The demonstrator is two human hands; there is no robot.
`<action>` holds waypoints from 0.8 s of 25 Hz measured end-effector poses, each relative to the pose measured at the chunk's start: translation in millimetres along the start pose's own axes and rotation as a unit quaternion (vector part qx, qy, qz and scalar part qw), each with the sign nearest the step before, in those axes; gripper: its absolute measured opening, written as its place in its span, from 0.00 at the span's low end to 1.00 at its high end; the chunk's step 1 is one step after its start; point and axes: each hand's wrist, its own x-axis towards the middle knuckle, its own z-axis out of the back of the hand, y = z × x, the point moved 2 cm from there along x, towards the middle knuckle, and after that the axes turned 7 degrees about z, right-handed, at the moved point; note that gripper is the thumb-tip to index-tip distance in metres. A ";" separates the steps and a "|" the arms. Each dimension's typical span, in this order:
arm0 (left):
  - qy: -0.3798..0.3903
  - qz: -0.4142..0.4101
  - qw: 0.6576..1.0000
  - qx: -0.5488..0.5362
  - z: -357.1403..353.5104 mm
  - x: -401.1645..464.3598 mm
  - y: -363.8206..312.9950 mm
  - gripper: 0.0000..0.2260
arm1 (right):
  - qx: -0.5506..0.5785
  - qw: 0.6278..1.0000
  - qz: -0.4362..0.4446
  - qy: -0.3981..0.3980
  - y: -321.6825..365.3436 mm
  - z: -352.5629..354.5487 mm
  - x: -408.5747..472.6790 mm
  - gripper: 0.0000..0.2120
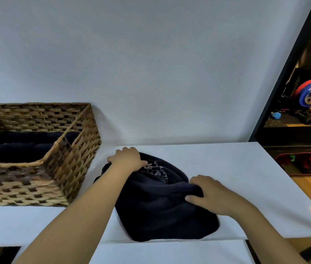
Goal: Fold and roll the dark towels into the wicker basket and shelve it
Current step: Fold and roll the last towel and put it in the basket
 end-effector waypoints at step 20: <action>0.141 -0.233 0.808 -0.522 65.2 -73.1 -32.2 0.08 | 0.095 0.944 0.223 -0.222 81.2 52.1 37.4 0.10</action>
